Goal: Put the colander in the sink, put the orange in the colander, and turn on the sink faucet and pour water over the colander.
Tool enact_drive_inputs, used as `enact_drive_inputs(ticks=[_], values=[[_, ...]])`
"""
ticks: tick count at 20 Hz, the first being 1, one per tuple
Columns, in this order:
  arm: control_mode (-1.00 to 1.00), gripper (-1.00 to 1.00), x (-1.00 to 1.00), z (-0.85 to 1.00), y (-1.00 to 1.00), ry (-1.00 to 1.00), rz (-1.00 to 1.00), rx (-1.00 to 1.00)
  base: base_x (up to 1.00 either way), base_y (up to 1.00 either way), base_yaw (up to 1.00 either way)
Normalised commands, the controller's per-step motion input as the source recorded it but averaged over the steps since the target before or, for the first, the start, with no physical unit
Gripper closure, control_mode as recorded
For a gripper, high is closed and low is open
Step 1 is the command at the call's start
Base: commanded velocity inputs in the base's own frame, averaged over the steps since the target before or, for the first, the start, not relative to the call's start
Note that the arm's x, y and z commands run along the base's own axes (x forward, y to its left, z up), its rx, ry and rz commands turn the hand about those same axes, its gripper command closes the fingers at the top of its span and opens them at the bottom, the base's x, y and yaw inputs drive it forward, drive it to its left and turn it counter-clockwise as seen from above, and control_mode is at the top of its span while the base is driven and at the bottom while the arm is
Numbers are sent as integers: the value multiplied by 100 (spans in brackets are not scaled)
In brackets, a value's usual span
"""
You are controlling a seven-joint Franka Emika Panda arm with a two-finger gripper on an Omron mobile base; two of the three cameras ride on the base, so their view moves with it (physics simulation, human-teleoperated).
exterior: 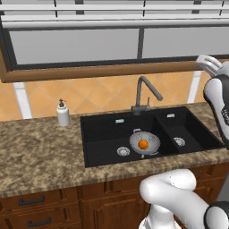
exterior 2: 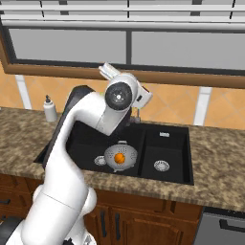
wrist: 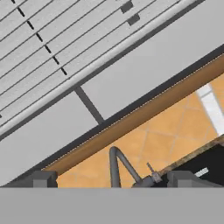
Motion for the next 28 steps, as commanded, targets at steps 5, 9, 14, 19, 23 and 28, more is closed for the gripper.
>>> enact_drive_inputs(ticks=[5,9,14,19,23,28], values=[[-100,-100,4,-54,-24,5,18,-1,0,0,0],[-100,-100,0,-74,0,-3,16,-5,0,0,0],[-100,-100,8,-58,9,-11,14,-4,0,0,0],[-100,-100,35,-19,0,-1,15,0,0,0,0],[-100,-100,50,-8,0,15,15,0,0,0,0],[-100,-100,25,-6,0,14,17,1,0,0,0]])
